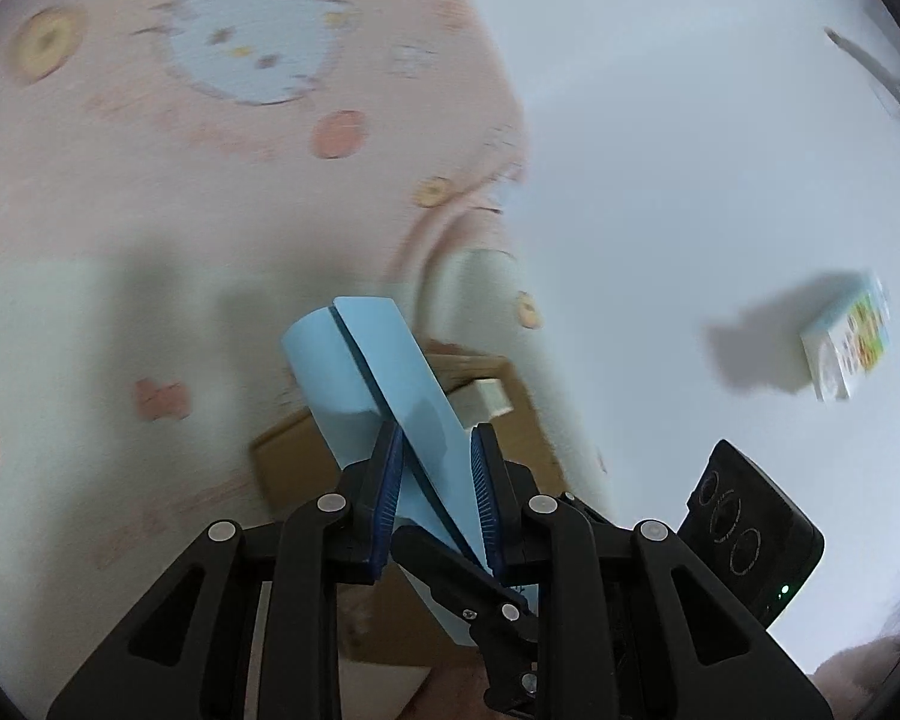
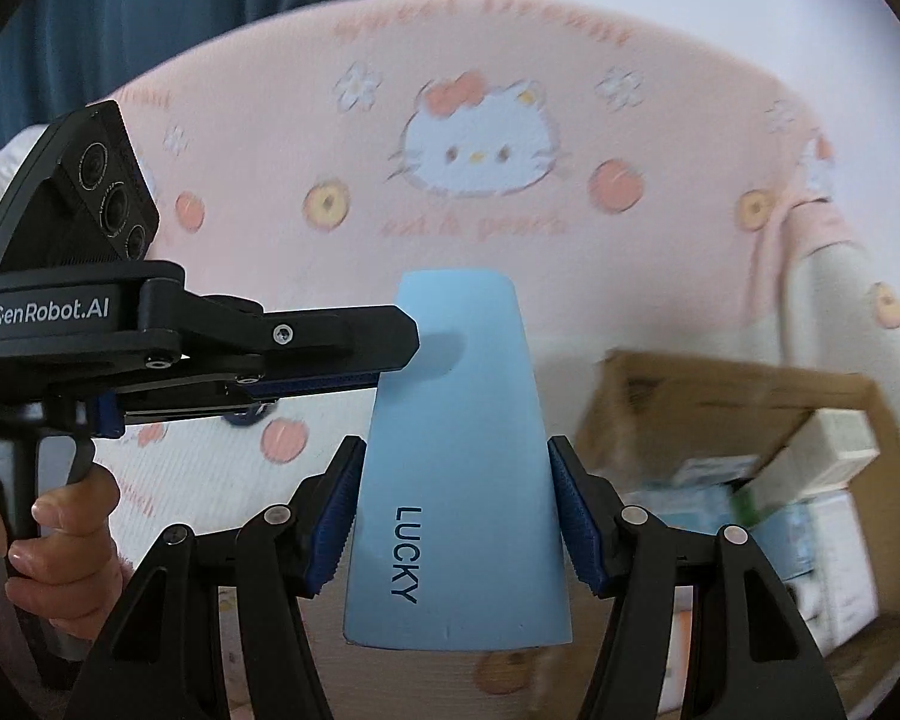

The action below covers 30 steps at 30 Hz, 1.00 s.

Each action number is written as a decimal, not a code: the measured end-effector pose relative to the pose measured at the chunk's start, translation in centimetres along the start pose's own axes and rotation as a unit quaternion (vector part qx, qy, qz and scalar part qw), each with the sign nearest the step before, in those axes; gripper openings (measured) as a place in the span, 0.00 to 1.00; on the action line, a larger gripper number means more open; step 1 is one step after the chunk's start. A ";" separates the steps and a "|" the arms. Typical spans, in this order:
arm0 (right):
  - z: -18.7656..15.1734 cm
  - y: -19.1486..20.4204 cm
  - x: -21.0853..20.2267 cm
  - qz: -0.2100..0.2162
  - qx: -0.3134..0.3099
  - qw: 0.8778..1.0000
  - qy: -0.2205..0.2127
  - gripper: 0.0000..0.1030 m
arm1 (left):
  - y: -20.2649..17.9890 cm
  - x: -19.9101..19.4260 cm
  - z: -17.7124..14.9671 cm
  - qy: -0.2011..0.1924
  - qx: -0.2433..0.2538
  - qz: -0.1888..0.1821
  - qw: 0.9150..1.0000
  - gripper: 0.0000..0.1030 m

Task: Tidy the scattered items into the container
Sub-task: 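Lift the LUCKY case with both grippers and carry it over the cardboard box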

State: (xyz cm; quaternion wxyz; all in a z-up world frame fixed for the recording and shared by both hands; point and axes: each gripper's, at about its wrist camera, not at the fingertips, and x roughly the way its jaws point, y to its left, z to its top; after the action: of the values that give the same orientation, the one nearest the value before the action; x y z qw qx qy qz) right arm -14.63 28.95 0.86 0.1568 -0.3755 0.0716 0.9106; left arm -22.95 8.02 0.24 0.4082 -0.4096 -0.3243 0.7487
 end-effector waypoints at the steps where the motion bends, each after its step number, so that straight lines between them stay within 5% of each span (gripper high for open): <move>1: 0.1 -1.0 -0.9 -0.003 0.007 1.000 -0.005 0.57 | -0.7 0.5 0.2 0.003 0.005 -0.004 1.000 0.25; 7: -0.8 -6.7 -3.5 -0.001 0.043 0.999 0.000 0.57 | -5.1 5.7 0.1 0.040 0.040 -0.008 0.998 0.25; 18: -3.9 -13.9 -3.5 -0.009 0.083 0.995 0.054 0.57 | -7.1 14.2 -1.9 0.123 0.049 0.004 0.991 0.25; 27: -4.9 -15.9 -1.1 0.030 0.130 0.988 0.084 0.57 | -6.5 16.6 -2.0 0.143 0.051 0.050 0.987 0.25; 30: -4.8 -15.4 0.8 0.054 0.106 0.983 0.138 0.61 | -5.5 17.2 -2.0 0.153 0.039 0.068 0.985 0.25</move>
State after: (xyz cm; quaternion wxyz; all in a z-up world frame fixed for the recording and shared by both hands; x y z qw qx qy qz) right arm -6.72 42.38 -3.29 0.1348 -0.4743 0.2085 0.8447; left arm -25.00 25.86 -2.16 0.4170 -0.5238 -0.2001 0.7154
